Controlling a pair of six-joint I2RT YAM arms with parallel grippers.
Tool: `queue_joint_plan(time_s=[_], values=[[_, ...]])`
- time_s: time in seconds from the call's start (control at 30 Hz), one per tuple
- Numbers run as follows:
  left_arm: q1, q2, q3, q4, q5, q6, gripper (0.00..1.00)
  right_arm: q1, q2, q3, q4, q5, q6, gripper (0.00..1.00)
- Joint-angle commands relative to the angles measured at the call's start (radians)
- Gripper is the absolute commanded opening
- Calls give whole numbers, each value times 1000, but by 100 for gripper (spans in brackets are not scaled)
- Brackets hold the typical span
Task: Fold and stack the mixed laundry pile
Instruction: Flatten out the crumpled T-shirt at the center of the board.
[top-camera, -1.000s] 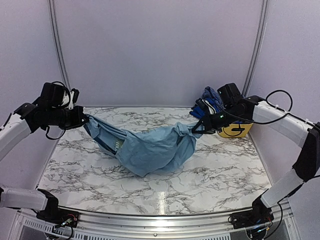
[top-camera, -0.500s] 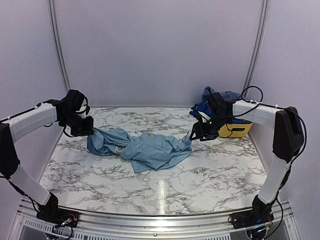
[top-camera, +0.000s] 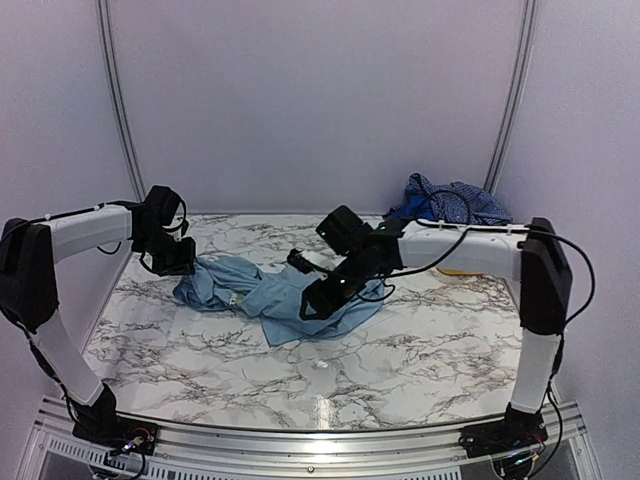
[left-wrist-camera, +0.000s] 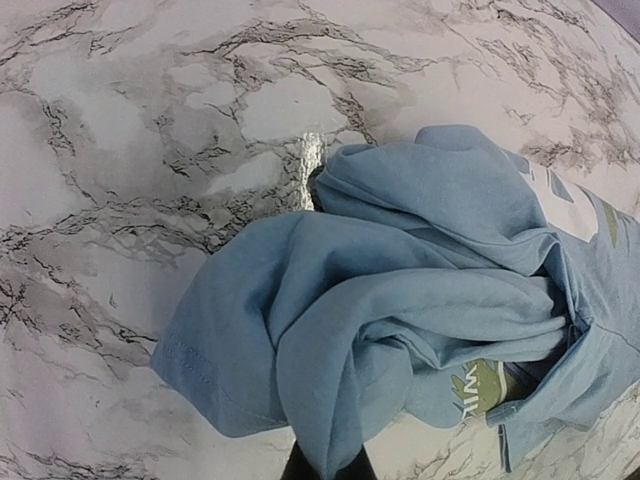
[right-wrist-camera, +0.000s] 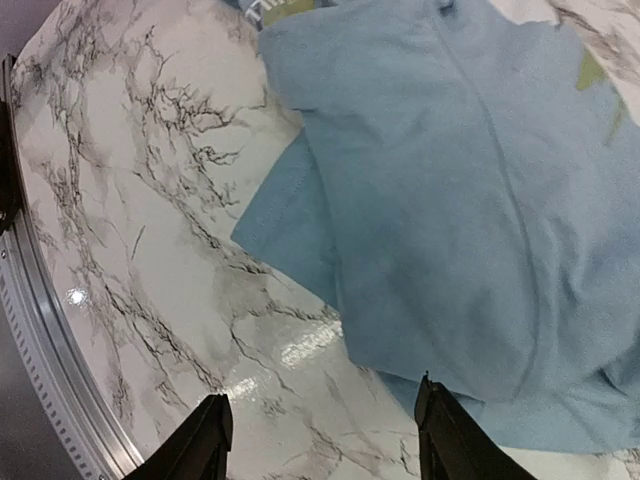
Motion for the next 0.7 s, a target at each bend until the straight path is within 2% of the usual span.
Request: queue_joint_plan(time_s=[0.0, 0.2, 0.4, 0.5, 0.6, 0.67], values=[[8, 10, 21, 14, 24, 6, 0, 64, 150, 181, 21, -11, -32, 58], [13, 10, 8, 15, 29, 6, 0, 117, 351, 366, -26, -31, -38, 60], [17, 6, 5, 19, 32, 7, 0, 146, 429, 410, -46, 10, -39, 67], [19, 4, 0, 24, 31, 8, 0, 164, 457, 421, -66, 54, -50, 68], [22, 6, -7, 27, 30, 8, 0, 196, 481, 421, -88, 128, -60, 62], [22, 7, -12, 29, 36, 10, 0, 212, 497, 418, -118, 175, -62, 47]])
